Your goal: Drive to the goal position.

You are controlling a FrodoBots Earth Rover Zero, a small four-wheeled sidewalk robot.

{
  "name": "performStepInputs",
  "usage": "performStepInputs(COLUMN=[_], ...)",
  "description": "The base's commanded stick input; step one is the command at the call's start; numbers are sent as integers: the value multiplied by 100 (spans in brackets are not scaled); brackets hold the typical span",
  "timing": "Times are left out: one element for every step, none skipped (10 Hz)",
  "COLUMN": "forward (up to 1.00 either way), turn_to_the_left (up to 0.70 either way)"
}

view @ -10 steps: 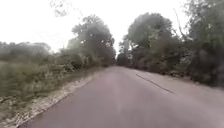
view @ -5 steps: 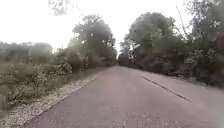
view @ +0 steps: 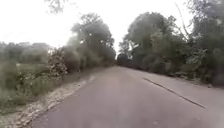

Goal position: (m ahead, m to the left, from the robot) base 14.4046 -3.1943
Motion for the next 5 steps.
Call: performStepInputs(forward=[85,85,85,85,85], turn_to_the_left=[0,0,0,0,0])
